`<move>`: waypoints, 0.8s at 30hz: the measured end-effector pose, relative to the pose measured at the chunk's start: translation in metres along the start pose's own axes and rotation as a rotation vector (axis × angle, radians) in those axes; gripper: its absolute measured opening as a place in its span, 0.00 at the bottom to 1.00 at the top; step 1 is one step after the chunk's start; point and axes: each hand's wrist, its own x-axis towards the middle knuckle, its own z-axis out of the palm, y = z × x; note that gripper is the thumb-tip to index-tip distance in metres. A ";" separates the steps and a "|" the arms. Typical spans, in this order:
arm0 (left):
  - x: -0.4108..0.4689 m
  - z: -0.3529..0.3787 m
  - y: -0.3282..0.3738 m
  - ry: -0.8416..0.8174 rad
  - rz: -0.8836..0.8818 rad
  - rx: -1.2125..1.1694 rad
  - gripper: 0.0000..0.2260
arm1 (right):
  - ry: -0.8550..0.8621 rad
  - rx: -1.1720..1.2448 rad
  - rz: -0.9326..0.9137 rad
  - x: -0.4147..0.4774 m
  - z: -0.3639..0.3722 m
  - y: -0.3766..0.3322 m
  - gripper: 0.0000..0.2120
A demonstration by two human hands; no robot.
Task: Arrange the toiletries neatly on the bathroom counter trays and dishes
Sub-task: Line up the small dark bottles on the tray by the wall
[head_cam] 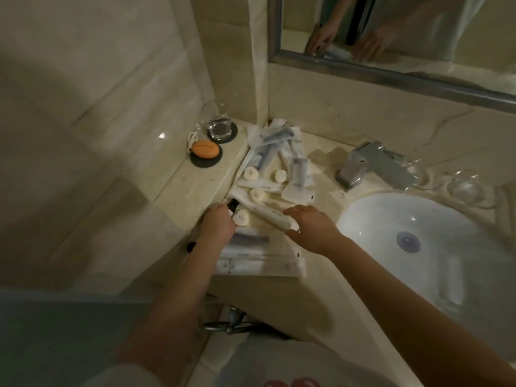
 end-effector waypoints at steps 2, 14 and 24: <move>0.005 0.002 0.001 -0.004 -0.011 0.024 0.10 | 0.007 0.005 0.001 0.001 0.002 0.001 0.23; -0.030 -0.011 0.018 0.050 0.154 -0.641 0.19 | 0.168 0.303 -0.057 0.004 -0.017 -0.006 0.24; -0.084 -0.008 0.017 -0.127 0.215 -1.046 0.13 | 0.126 0.429 -0.226 -0.005 -0.031 -0.035 0.07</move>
